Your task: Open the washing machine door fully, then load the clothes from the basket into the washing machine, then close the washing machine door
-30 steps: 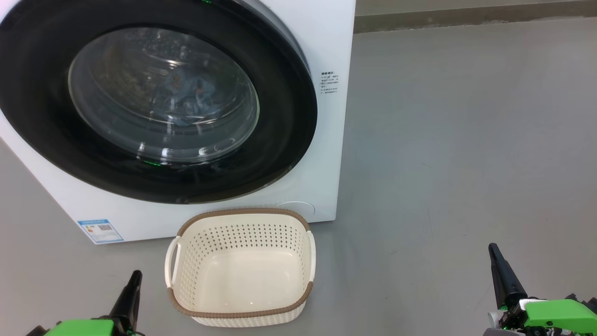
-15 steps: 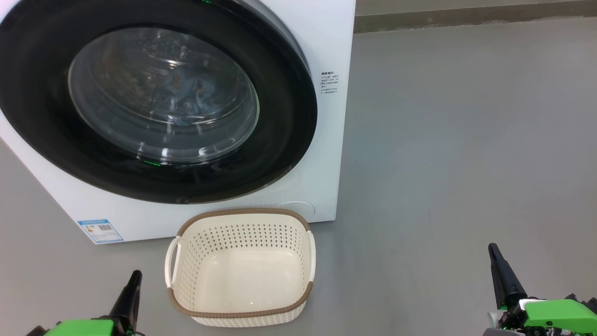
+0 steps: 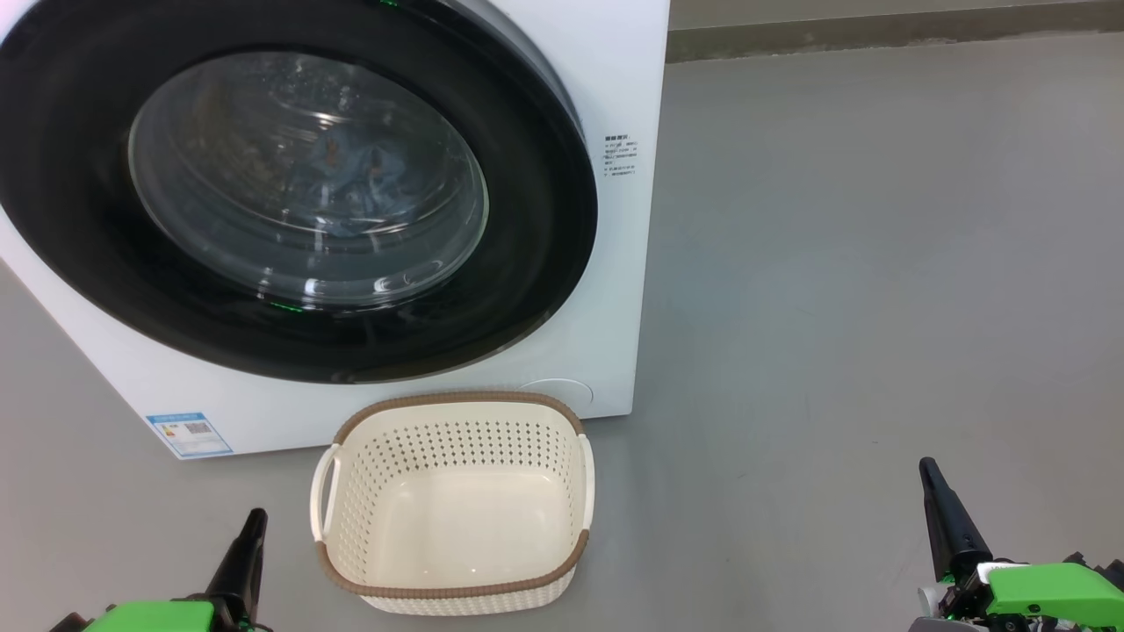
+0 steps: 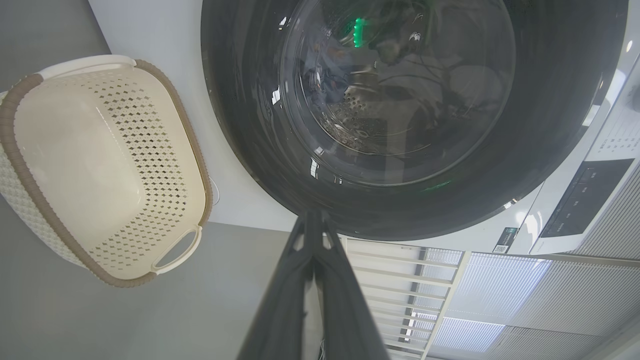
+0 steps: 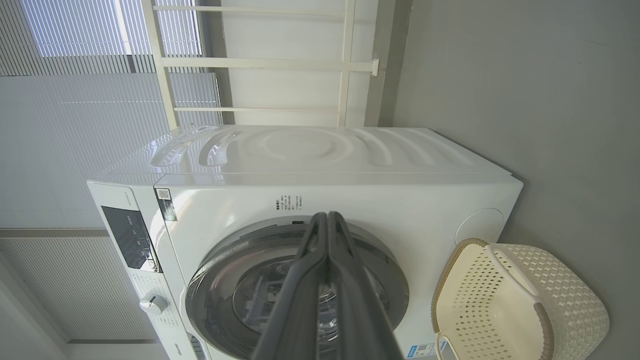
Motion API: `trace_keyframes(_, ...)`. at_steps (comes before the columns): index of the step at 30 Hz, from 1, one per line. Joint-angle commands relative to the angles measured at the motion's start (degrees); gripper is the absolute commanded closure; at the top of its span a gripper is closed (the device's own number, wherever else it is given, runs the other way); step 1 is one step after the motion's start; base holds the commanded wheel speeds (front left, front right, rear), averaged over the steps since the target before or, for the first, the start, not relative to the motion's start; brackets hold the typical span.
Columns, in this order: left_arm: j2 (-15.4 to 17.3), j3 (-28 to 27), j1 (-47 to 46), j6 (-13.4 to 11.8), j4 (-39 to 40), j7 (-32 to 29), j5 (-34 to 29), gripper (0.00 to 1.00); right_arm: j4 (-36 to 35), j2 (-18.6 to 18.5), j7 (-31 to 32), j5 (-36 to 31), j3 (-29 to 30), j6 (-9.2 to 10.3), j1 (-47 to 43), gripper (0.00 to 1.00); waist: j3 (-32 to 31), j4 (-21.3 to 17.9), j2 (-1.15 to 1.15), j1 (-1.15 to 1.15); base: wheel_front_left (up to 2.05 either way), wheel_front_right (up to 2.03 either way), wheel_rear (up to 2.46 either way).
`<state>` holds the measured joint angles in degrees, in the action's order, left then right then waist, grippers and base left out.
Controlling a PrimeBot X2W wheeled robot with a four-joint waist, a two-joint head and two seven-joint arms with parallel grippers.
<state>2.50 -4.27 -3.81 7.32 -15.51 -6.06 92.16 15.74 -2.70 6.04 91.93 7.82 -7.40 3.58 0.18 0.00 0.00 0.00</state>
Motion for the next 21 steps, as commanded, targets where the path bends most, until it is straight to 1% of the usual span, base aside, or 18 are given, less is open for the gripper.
trace_keyframes(1,0.6,-2.0,-2.4,0.2,1.5,-0.3,0.2,1.0,-1.7,-0.2,0.4,0.3,-1.3,-0.09,2.6,1.0,0.0,0.0,0.0,0.0,0.0,0.0,0.0)
trace_keyframes(21,0.5,-2.1,-2.4,0.2,1.5,-0.3,0.1,1.0,-1.7,-0.2,0.5,0.2,-1.3,-0.09,2.6,1.0,0.0,0.0,0.0,0.0,0.0,0.0,0.0)
